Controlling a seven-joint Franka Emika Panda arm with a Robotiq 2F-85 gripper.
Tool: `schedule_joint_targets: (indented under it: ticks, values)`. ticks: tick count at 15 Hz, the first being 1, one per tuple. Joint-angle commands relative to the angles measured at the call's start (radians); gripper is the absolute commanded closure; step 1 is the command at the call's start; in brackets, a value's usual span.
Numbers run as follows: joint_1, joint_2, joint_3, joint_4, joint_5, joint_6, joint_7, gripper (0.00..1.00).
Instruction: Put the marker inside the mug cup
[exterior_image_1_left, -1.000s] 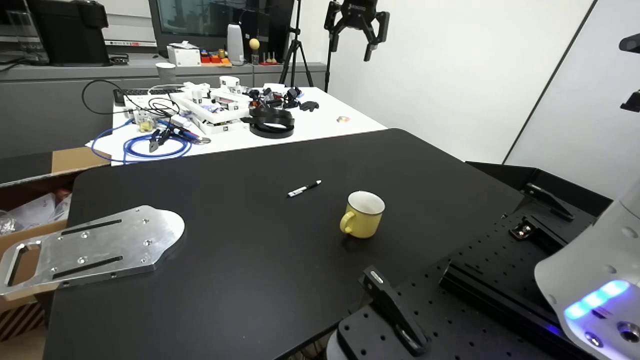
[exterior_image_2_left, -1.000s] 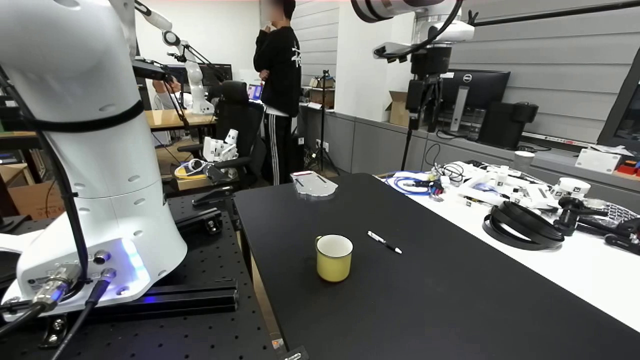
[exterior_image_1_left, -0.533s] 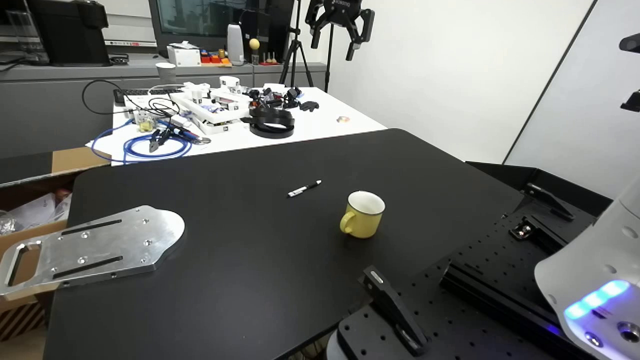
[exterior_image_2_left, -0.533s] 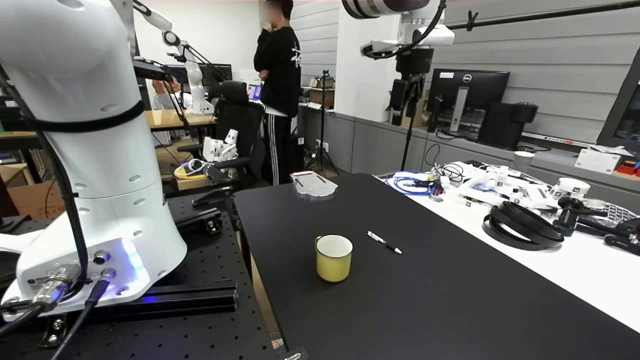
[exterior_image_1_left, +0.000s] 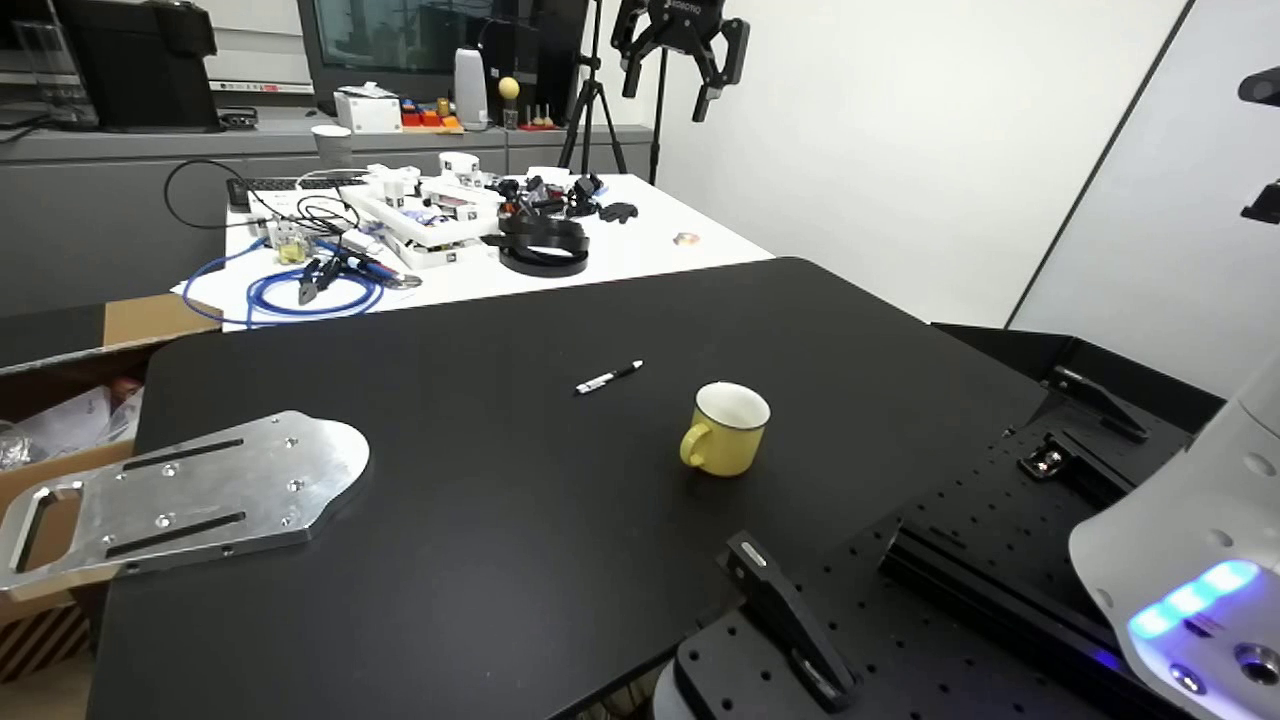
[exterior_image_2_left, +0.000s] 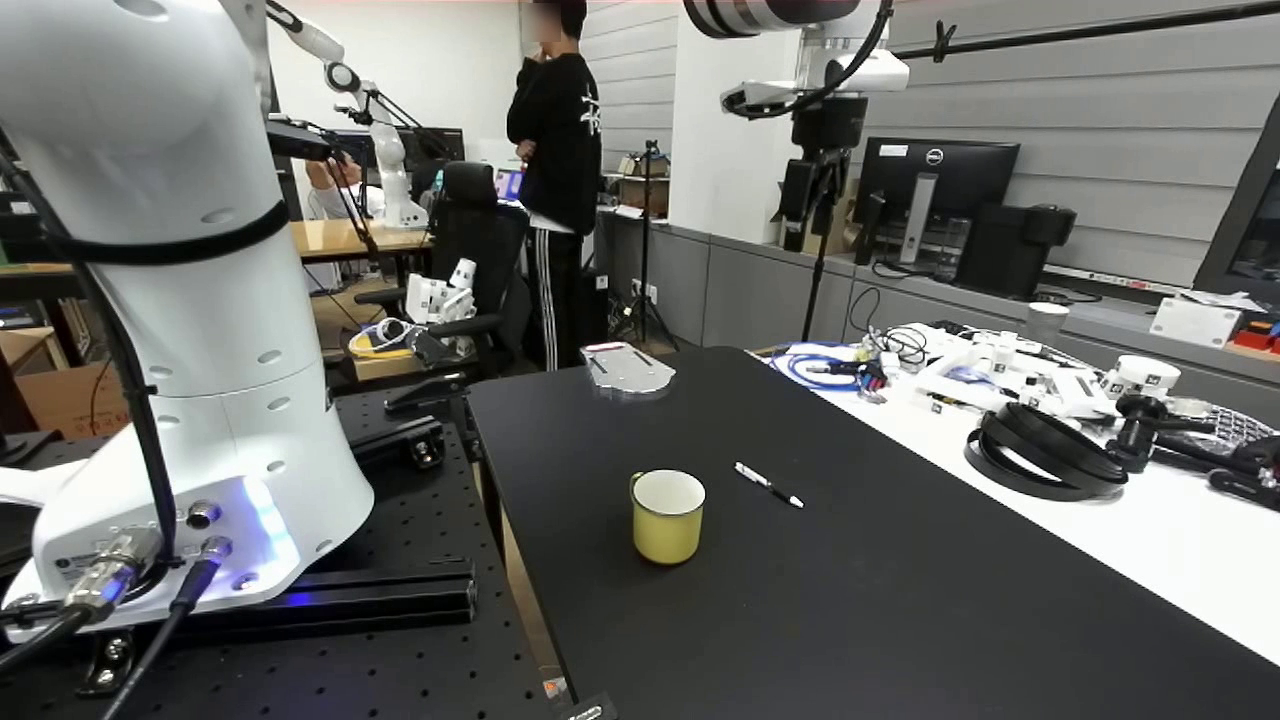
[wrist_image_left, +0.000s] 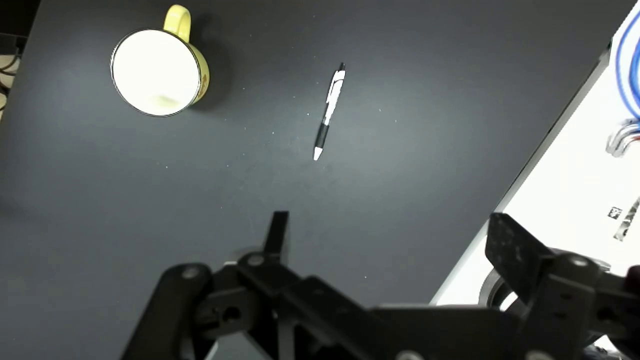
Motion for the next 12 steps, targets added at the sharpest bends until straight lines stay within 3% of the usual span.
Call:
schedule_joint_targets:
  ticks: [1, 7, 12]
  values:
    - [0.017, 0.027, -0.011, 0.017, -0.011, 0.032, 0.019, 0.0]
    - [0.046, 0.213, -0.017, 0.135, -0.003, 0.104, 0.032, 0.0]
    - [0.103, 0.398, -0.081, 0.275, -0.035, 0.143, 0.144, 0.0]
